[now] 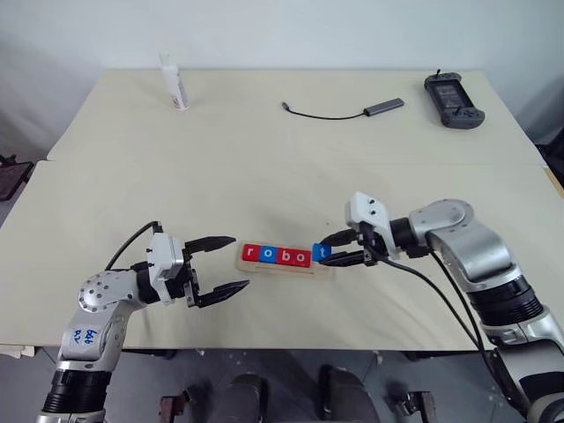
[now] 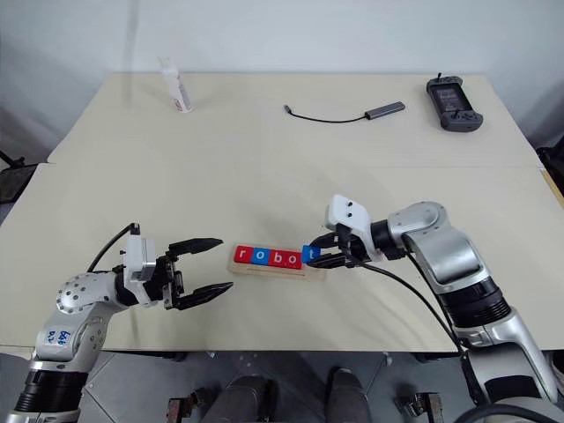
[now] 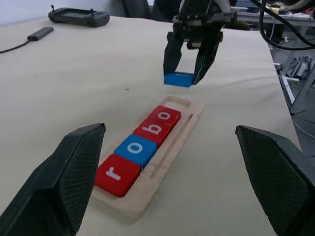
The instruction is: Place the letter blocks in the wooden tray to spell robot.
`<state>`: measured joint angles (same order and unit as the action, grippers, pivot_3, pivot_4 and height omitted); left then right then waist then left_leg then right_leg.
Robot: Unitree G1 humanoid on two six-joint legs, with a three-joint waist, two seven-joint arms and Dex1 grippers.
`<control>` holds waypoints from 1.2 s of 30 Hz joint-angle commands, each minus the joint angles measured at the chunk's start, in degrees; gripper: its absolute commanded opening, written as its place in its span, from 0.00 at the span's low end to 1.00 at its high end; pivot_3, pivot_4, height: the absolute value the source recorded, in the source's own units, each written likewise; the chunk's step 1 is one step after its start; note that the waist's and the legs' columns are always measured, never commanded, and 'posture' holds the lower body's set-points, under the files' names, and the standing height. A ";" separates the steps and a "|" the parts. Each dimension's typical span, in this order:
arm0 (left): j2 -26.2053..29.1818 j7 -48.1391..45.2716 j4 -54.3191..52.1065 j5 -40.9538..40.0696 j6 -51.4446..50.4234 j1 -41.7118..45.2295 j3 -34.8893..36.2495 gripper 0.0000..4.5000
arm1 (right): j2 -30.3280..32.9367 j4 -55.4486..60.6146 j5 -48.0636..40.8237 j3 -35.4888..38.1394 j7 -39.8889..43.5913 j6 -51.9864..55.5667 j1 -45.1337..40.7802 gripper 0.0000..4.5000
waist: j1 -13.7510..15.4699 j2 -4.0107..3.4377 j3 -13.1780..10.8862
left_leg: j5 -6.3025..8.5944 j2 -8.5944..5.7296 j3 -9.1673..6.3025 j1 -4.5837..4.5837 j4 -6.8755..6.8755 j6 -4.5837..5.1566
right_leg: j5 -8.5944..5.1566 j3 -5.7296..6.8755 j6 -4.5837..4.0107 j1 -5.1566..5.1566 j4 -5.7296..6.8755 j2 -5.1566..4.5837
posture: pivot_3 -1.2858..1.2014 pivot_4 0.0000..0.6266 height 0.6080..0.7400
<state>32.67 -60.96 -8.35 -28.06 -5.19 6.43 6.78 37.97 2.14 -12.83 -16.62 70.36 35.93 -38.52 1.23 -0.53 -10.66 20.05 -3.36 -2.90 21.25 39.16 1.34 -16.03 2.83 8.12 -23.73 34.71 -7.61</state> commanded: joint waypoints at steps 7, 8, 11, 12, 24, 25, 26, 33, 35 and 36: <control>0.30 0.53 -2.47 -1.09 1.08 -1.53 1.43 1.00 | -0.64 -2.48 2.95 -2.25 -1.34 -2.27 -0.59 0.32 | -0.23 0.00 0.00 | 0.00 0.02 0.03 -0.01 0.00 0.00 | 0.00 0.00 0.00 0.00 0.01 0.03 | 0.52 0.24 1.00; 0.31 0.55 -2.43 -1.09 1.19 -1.62 1.50 1.00 | -1.03 -2.16 2.31 -1.84 -1.41 -1.65 -0.61 0.40 | -0.26 0.00 0.00 | 0.00 0.02 0.03 -0.01 0.00 0.00 | 0.00 0.00 0.00 0.00 0.01 0.03 | 0.52 0.24 1.00; 0.35 0.48 -2.31 -1.08 1.48 -1.89 1.63 1.00 | -1.44 -0.96 1.07 -1.21 -1.33 -0.27 -0.82 0.63 | -0.41 0.00 0.00 | 0.00 0.04 0.03 -0.01 0.00 0.00 | 0.00 0.00 0.00 0.01 0.01 0.05 | 0.52 0.24 1.00; 0.37 0.44 -2.26 -1.06 1.58 -1.95 1.65 1.00 | -1.36 -0.66 0.96 -1.15 -1.29 -0.11 -0.82 0.71 | -0.45 0.00 0.00 | 0.00 0.04 0.03 -0.01 0.00 0.00 | 0.00 0.00 0.00 0.01 0.01 0.04 | 0.52 0.24 1.00; 0.30 -0.29 -1.05 -1.00 2.41 -1.69 1.65 1.00 | 3.88 -0.69 -0.53 3.97 -1.16 -0.94 0.32 0.87 | -0.43 0.00 0.00 | 0.00 0.04 0.02 -0.01 -0.01 0.00 | 0.00 0.00 0.00 0.01 0.00 0.05 | 0.52 0.24 1.00; 0.22 -0.34 -0.91 -0.93 2.36 -1.47 1.54 1.00 | 3.73 -1.64 0.14 4.08 -1.97 -2.25 0.54 0.81 | -0.47 0.00 0.00 | 0.00 0.04 0.03 -0.01 -0.01 0.00 | 0.00 0.00 0.00 0.01 0.00 0.05 | 0.52 0.24 1.00; 0.17 -0.39 -0.82 -0.88 2.33 -1.34 1.49 1.00 | 3.57 -2.24 0.51 4.08 -2.54 -3.19 0.67 0.73 | -0.56 0.00 0.00 | 0.00 0.04 0.03 -0.01 -0.01 0.00 | 0.00 0.00 0.00 0.01 0.00 0.05 | 0.52 0.24 1.00; -0.06 -0.68 -0.45 -0.80 2.36 -0.98 1.36 1.00 | 0.66 -6.00 1.76 2.66 -4.27 -7.93 1.31 0.19 | -1.23 0.00 0.00 | 0.00 0.04 0.04 -0.01 -0.01 -0.01 | 0.00 0.00 0.00 0.00 0.01 0.05 | 0.52 0.24 1.00; 0.00 -0.77 -0.35 -0.75 2.41 -1.03 1.48 1.00 | 0.01 -5.74 1.58 2.45 -4.38 -7.75 1.31 0.04 | -1.30 0.00 0.00 | 0.00 0.04 0.04 -0.01 -0.02 0.00 | 0.00 0.00 0.00 0.00 0.01 0.05 | 0.52 0.24 1.00; 0.01 -0.76 -0.34 -0.71 2.41 -1.02 1.49 1.00 | -0.29 -5.81 1.80 2.29 -4.62 -7.80 1.23 0.01 | -1.30 0.00 0.00 | 0.00 0.04 0.04 -0.01 -0.02 0.00 | 0.00 0.00 0.00 0.00 0.00 0.05 | 0.52 0.24 1.00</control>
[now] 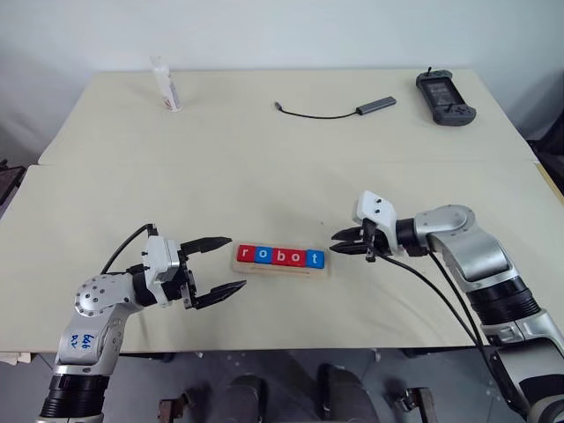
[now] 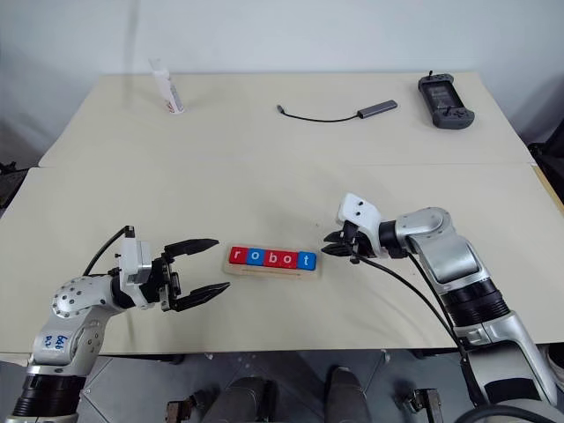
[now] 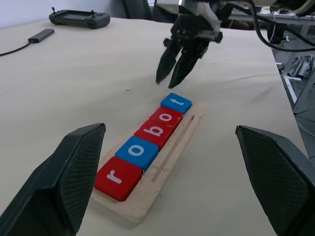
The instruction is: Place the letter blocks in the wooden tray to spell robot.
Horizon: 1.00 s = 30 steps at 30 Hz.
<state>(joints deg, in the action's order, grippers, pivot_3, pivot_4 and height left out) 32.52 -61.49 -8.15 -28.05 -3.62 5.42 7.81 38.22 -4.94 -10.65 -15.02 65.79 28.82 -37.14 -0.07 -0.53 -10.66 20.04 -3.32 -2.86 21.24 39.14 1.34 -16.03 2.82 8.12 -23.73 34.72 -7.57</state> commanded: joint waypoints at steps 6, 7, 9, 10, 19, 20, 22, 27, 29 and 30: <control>0.22 0.01 -0.83 -0.75 0.64 0.01 0.59 1.00 | -1.14 2.12 -0.01 -0.39 0.33 -0.38 -0.19 0.01 | 0.01 0.00 0.00 | 0.00 0.00 0.00 0.00 0.00 0.00 | 0.00 0.00 0.00 0.00 0.00 0.00 | 0.52 0.24 1.00; 0.25 0.04 -0.89 -0.77 0.59 0.00 0.61 1.00 | -1.08 2.39 -0.08 -0.47 0.53 -0.33 -0.18 0.01 | 0.04 0.00 0.00 | 0.00 0.00 0.00 0.00 0.00 0.00 | 0.00 0.00 0.00 0.00 0.00 -0.01 | 0.52 0.24 1.00; 0.30 0.16 -1.16 -0.81 0.36 0.00 0.58 1.00 | -1.02 3.09 -0.33 -0.60 0.88 0.02 -0.09 0.01 | 0.02 0.00 0.00 | 0.00 -0.01 -0.01 0.00 0.00 0.00 | 0.00 0.00 0.00 0.01 0.00 -0.01 | 0.52 0.24 1.00; 0.31 0.22 -1.25 -0.82 0.27 0.00 0.55 1.00 | -1.00 3.29 -0.40 -0.64 1.00 0.15 -0.05 0.01 | 0.00 0.00 0.00 | 0.00 -0.01 0.00 0.00 0.00 0.00 | 0.00 0.00 0.00 0.01 0.00 -0.01 | 0.52 0.24 1.00; 0.34 0.13 -1.29 -0.86 -0.03 0.42 0.30 1.00 | 0.24 3.97 0.35 -0.32 1.71 -1.32 1.51 0.01 | 0.02 0.00 0.00 | 0.00 0.00 0.00 -0.01 0.00 0.00 | 0.00 0.00 0.00 0.01 0.00 -0.01 | 0.52 0.24 1.00; 0.38 -0.01 -1.14 -0.82 0.03 0.46 0.27 1.00 | 0.87 4.34 0.30 -0.21 2.36 -2.02 1.94 0.01 | 0.05 0.00 0.00 | 0.00 -0.01 0.00 -0.01 0.00 0.00 | 0.00 0.00 0.00 0.01 0.00 -0.01 | 0.52 0.24 1.00; 0.42 -0.20 -0.85 -0.79 0.15 0.58 0.31 1.00 | 1.13 4.96 -0.26 1.51 1.89 -4.01 2.93 0.01 | 0.11 0.00 0.00 | 0.00 -0.01 -0.01 -0.01 0.00 0.00 | 0.00 0.00 0.00 0.01 0.00 -0.01 | 0.52 0.24 1.00; 1.13 -1.32 0.84 -0.52 0.93 0.71 0.96 1.00 | 2.11 7.22 -5.82 10.60 1.87 -8.79 7.58 0.09 | 0.07 0.00 0.00 | 0.00 -0.01 0.00 -0.01 0.00 0.00 | 0.00 0.00 0.00 0.01 0.00 0.00 | 0.52 0.24 1.00; 2.02 -2.46 2.05 -0.57 1.29 0.79 1.67 1.00 | 4.22 8.85 -7.59 14.92 3.67 -12.78 12.69 0.21 | 0.27 0.00 0.00 | 0.00 -0.01 -0.01 0.00 0.00 0.00 | 0.00 0.01 0.00 0.02 -0.01 -0.01 | 0.52 0.24 1.00; 2.49 -2.96 2.61 -0.59 1.38 0.86 1.99 1.00 | 4.93 9.27 -8.36 16.58 4.96 -15.40 15.14 0.28 | 0.47 0.00 0.00 | 0.00 -0.01 -0.02 -0.01 0.00 0.00 | 0.00 0.02 0.00 0.03 0.00 -0.01 | 0.52 0.24 1.00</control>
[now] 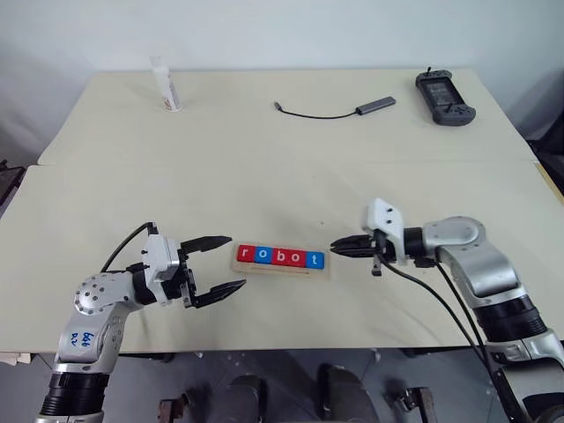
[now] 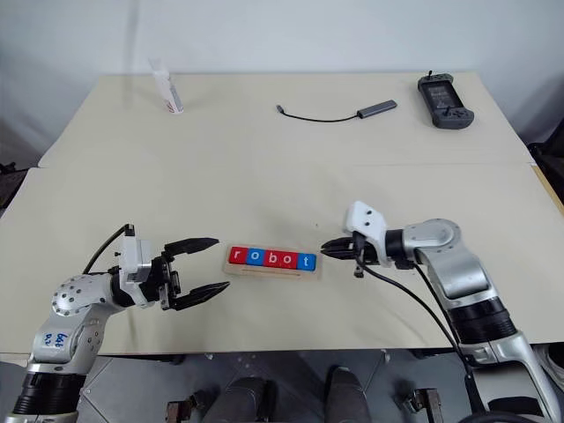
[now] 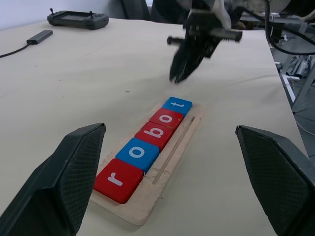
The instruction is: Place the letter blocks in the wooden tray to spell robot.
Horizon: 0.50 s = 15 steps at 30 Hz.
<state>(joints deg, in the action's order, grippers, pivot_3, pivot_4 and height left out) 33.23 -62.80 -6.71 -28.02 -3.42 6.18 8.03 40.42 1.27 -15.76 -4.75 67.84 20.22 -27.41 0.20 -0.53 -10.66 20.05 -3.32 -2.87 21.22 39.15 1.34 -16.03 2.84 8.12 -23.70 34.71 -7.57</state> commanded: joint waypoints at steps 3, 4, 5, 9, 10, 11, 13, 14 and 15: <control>3.76 -3.32 3.21 -1.00 1.44 0.59 2.91 1.00 | 2.79 2.65 -7.13 12.61 5.70 -13.99 11.98 0.50 | 0.58 0.01 0.00 | 0.00 0.01 0.02 0.00 -0.03 0.01 | 0.00 0.02 0.00 0.04 -0.08 0.02 | 0.52 0.24 1.00; 4.60 -3.57 4.01 -0.90 1.30 0.66 3.35 1.00 | 2.94 2.61 -8.02 14.46 5.96 -15.45 13.59 0.59 | 0.58 0.01 0.00 | 0.00 0.00 0.04 -0.01 -0.03 0.01 | 0.00 0.00 0.00 0.03 -0.06 0.01 | 0.52 0.24 1.00; 5.33 -3.34 4.64 -0.67 0.86 0.58 3.83 1.00 | 3.40 2.56 -8.87 15.85 6.26 -15.82 14.80 0.65 | 0.58 0.01 0.00 | 0.00 0.01 0.06 -0.02 -0.02 0.01 | 0.00 -0.01 0.01 0.04 -0.06 0.02 | 0.52 0.24 1.00; 8.19 -4.12 7.62 0.40 1.69 1.06 5.38 1.00 | 6.48 4.65 -13.14 20.61 6.93 -11.93 18.85 0.96 | 0.33 0.01 0.00 | 0.00 0.05 0.12 -0.11 -0.01 0.01 | 0.00 -0.07 0.01 0.04 0.04 0.02 | 0.52 0.24 1.00; 9.00 -3.86 8.43 0.91 1.31 1.26 5.42 1.00 | 6.49 5.06 -13.62 21.45 6.47 -12.29 19.31 0.99 | 0.27 0.01 0.00 | 0.00 0.06 0.13 -0.12 -0.01 0.00 | 0.00 -0.07 0.01 0.04 0.04 0.03 | 0.52 0.24 1.00; 9.41 -4.10 9.00 0.80 1.52 1.35 5.72 1.00 | 6.74 5.52 -14.17 21.90 6.52 -12.07 19.99 0.99 | 0.19 0.01 0.00 | 0.00 0.07 0.12 -0.12 -0.01 0.00 | 0.00 -0.07 0.01 0.04 0.03 0.02 | 0.52 0.24 1.00; 9.76 -3.84 9.89 0.96 2.13 1.61 6.24 1.00 | 6.81 5.75 -14.34 22.27 6.46 -12.43 20.57 0.99 | 0.13 0.01 0.00 | 0.00 0.09 0.11 -0.12 -0.01 0.00 | 0.00 -0.07 0.01 0.05 0.03 0.03 | 0.52 0.24 1.00; 9.74 -3.23 10.00 1.21 2.31 1.62 6.50 1.00 | 6.76 5.76 -14.37 22.13 6.46 -12.37 20.64 0.99 | 0.13 0.01 0.00 | 0.00 0.08 0.11 -0.12 -0.01 0.00 | 0.00 -0.07 0.01 0.05 0.03 0.02 | 0.52 0.24 1.00; 9.72 -2.80 10.05 1.47 2.51 1.64 6.61 1.00 | 6.48 5.72 -14.30 21.99 6.26 -12.75 20.50 0.99 | 0.12 0.01 0.00 | 0.00 0.08 0.11 -0.11 -0.01 0.00 | 0.00 -0.07 0.01 0.05 0.03 0.01 | 0.52 0.24 1.00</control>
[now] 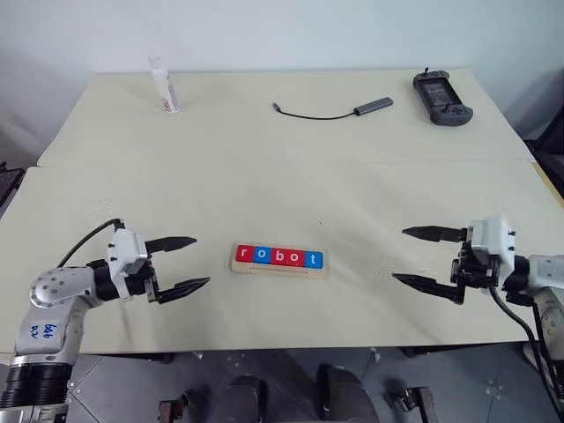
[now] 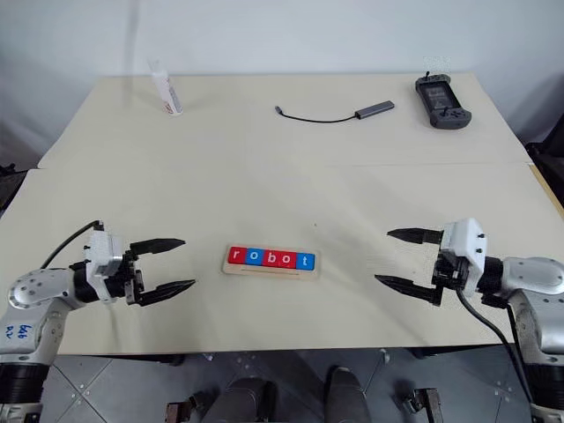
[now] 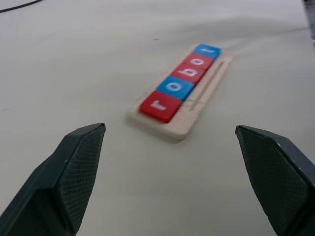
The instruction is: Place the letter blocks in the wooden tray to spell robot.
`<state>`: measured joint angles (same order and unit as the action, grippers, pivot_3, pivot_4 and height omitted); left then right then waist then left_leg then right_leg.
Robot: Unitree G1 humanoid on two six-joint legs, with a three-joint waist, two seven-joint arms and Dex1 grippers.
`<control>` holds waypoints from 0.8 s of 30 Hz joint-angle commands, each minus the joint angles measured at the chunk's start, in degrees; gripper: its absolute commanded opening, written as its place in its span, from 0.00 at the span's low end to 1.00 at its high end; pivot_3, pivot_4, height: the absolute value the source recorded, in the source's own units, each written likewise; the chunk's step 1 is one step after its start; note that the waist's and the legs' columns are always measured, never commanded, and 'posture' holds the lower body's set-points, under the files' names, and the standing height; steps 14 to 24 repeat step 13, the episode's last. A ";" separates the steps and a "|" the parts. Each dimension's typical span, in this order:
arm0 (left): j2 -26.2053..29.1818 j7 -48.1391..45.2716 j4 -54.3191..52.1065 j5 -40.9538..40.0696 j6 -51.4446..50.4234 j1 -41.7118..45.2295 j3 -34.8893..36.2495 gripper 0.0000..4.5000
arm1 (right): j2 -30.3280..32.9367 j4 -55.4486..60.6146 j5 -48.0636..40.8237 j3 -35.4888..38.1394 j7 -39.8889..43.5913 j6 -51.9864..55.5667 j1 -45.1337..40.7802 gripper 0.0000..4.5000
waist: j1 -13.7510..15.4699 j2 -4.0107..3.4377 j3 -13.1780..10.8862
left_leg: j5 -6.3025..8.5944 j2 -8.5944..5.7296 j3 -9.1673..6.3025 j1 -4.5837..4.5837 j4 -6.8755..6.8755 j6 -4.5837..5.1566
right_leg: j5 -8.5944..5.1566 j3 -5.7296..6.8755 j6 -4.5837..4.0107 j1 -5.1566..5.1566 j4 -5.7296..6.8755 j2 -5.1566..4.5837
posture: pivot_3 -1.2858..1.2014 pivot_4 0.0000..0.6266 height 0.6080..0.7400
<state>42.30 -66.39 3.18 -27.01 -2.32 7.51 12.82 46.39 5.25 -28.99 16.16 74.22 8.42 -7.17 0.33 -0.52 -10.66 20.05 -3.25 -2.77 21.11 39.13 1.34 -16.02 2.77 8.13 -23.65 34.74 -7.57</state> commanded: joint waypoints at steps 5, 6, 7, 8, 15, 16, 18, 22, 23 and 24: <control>-0.14 3.12 -0.66 1.56 3.10 0.55 1.76 1.00 | -0.24 1.22 -0.45 -0.69 -0.60 -1.51 -0.81 0.99 | 0.00 0.00 0.00 | 0.00 -0.02 -0.01 0.01 0.00 0.00 | 0.00 0.00 0.00 0.00 -0.01 -0.02 | 0.52 0.24 1.00; -0.20 3.28 -0.75 1.48 3.13 0.56 1.69 1.00 | -0.20 0.99 -0.24 -0.82 -0.61 -1.81 -0.92 0.99 | 0.00 0.00 0.00 | 0.00 -0.02 -0.01 0.01 0.00 0.00 | 0.00 0.00 0.00 0.00 -0.01 -0.02 | 0.52 0.24 1.00; -0.16 3.36 -0.89 1.43 3.09 0.51 1.57 1.00 | -0.11 0.90 -0.23 -0.91 -0.61 -1.92 -0.95 0.99 | 0.00 0.00 0.00 | 0.00 -0.02 -0.01 0.01 0.00 0.00 | 0.00 0.00 0.00 0.00 0.00 -0.02 | 0.52 0.24 1.00; -0.19 3.55 -1.08 1.37 3.02 0.53 1.49 1.00 | -0.15 0.57 -0.11 -1.02 -0.80 -2.24 -1.27 0.99 | 0.02 0.00 0.00 | 0.00 -0.02 0.00 0.01 0.00 0.00 | 0.00 0.00 0.00 0.00 0.00 -0.02 | 0.52 0.24 1.00; -0.33 4.32 -1.70 1.22 2.82 0.75 1.37 1.00 | -0.23 -0.68 0.12 -1.70 -1.71 -2.62 -2.44 0.99 | 0.02 0.00 0.00 | 0.00 -0.02 -0.01 0.01 0.00 0.00 | 0.00 0.00 0.00 0.00 0.00 -0.02 | 0.52 0.24 1.00; -0.33 4.32 -1.70 1.22 2.82 0.75 1.37 1.00 | -0.23 -0.68 0.12 -1.70 -1.71 -2.62 -2.44 0.99 | 0.02 0.00 0.00 | 0.00 -0.02 -0.01 0.01 0.00 0.00 | 0.00 0.00 0.00 0.00 0.00 -0.02 | 0.52 0.24 1.00; -0.33 4.32 -1.70 1.22 2.82 0.75 1.37 1.00 | -0.23 -0.68 0.12 -1.70 -1.71 -2.62 -2.44 0.99 | 0.02 0.00 0.00 | 0.00 -0.02 -0.01 0.01 0.00 0.00 | 0.00 0.00 0.00 0.00 0.00 -0.02 | 0.52 0.24 1.00; -0.33 4.32 -1.70 1.22 2.82 0.75 1.37 1.00 | -0.23 -0.68 0.12 -1.70 -1.71 -2.62 -2.44 0.99 | 0.02 0.00 0.00 | 0.00 -0.02 -0.01 0.01 0.00 0.00 | 0.00 0.00 0.00 0.00 0.00 -0.02 | 0.52 0.24 1.00; -0.33 4.32 -1.70 1.22 2.82 0.75 1.37 1.00 | -0.23 -0.68 0.12 -1.70 -1.71 -2.62 -2.44 0.99 | 0.02 0.00 0.00 | 0.00 -0.02 -0.01 0.01 0.00 0.00 | 0.00 0.00 0.00 0.00 0.00 -0.02 | 0.52 0.24 1.00; -0.33 4.32 -1.70 1.22 2.82 0.75 1.37 1.00 | -0.23 -0.68 0.12 -1.70 -1.71 -2.62 -2.44 0.99 | 0.02 0.00 0.00 | 0.00 -0.02 -0.01 0.01 0.00 0.00 | 0.00 0.00 0.00 0.00 0.00 -0.02 | 0.52 0.24 1.00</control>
